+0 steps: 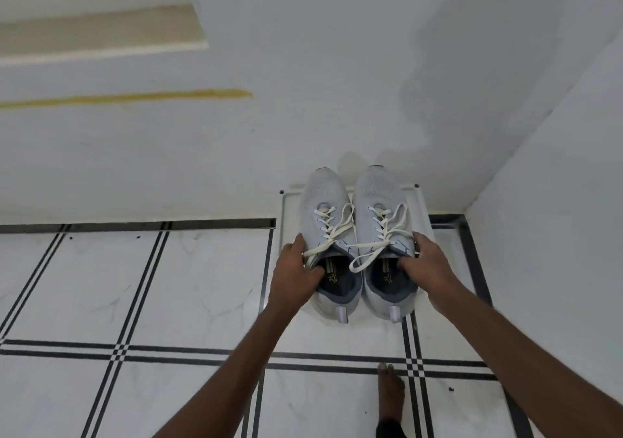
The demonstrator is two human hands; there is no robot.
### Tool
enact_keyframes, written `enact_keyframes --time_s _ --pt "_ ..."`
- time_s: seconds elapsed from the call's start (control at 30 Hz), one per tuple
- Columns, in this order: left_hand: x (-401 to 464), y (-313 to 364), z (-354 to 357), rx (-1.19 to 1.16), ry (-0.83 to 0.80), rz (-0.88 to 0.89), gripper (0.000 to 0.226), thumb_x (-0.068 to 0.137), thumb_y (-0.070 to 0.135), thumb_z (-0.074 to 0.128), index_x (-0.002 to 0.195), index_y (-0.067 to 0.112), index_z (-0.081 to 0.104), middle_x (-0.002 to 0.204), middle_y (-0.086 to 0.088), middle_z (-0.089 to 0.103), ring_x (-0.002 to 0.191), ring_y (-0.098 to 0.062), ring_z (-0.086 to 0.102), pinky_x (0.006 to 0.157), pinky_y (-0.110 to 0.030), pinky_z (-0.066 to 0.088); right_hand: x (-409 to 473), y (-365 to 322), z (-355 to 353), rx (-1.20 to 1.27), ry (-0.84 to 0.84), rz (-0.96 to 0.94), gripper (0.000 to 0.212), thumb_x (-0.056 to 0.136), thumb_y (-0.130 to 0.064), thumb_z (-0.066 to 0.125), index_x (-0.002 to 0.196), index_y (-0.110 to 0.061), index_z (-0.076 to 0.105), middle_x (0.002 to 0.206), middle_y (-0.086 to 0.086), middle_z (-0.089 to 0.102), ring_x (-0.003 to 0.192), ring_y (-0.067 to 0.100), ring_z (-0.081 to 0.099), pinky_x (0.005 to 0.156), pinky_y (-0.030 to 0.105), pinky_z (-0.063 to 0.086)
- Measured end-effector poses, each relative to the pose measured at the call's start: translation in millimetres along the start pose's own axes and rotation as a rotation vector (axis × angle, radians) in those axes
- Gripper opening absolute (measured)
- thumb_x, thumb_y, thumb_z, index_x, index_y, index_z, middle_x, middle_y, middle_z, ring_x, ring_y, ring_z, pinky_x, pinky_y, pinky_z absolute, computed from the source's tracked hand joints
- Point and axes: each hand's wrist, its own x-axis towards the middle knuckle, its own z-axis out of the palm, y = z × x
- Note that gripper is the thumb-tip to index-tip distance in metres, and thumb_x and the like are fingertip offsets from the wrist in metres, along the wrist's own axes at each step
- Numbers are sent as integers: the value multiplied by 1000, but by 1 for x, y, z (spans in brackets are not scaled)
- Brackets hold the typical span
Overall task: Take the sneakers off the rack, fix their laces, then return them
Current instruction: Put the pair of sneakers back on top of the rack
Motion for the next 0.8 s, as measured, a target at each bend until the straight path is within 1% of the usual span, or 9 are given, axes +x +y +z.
enact_keyframes --time_s 0.1,0.17,0.23,0.3,0.37,0.43,0.5,0.67,0.8 --pt "47 -8 20 -3 -17 -43 31 68 17 59 97 14 51 88 -10 56 75 -20 51 59 -22 35 53 -1 9 -29 -28 52 49 82 6 55 128 -9 54 117 15 62 103 30 58 89 39 51" --pt "82 -16 37 11 -32 -78 35 66 19 56 100 11 51 88 -11 57 76 -22 52 59 -22 35 92 0 15 -36 -33 95 47 82 7 52 127 -8 53 116 17 62 103 31 57 88 41 51" --pt "117 -25 55 30 -52 -118 34 67 16 57 100 10 49 87 -11 57 76 -23 50 58 -23 33 131 7 25 -57 -40 138 46 82 8 52 125 -6 53 116 19 61 104 34 57 89 42 50" --pt "144 -37 72 60 -67 -133 34 72 9 59 104 8 49 87 -13 57 78 -26 51 60 -26 34 161 17 37 -78 -53 164 43 82 8 53 124 -4 52 115 20 61 98 31 56 84 38 48" --pt "167 -51 90 82 -83 -132 40 74 6 61 112 5 50 91 -15 59 82 -30 56 65 -30 40 187 29 49 -95 -74 189 41 82 7 55 121 -3 52 113 20 61 97 30 55 83 38 47" --pt "185 -67 104 120 -91 -131 42 75 7 61 115 5 50 94 -17 63 85 -33 60 70 -37 49 207 42 61 -114 -98 217 40 81 6 56 121 -2 52 113 20 61 101 33 58 87 42 49" --pt "197 -84 116 125 -97 -142 40 74 8 59 113 4 52 94 -17 67 85 -34 62 73 -41 52 223 57 72 -139 -111 233 39 80 6 57 118 -1 53 111 20 61 105 36 59 90 44 49" --pt "203 -112 133 121 -109 -139 37 74 4 61 110 4 53 90 -13 69 80 -32 64 69 -35 50 242 83 87 -159 -130 241 34 80 3 61 113 -1 56 109 20 63 102 34 60 85 38 47" --pt "203 -125 137 106 -136 -163 46 76 11 67 119 8 51 94 -10 69 83 -32 65 70 -35 53 247 94 95 -147 -153 251 45 79 -6 70 122 -4 55 118 18 64 111 36 60 95 42 48"
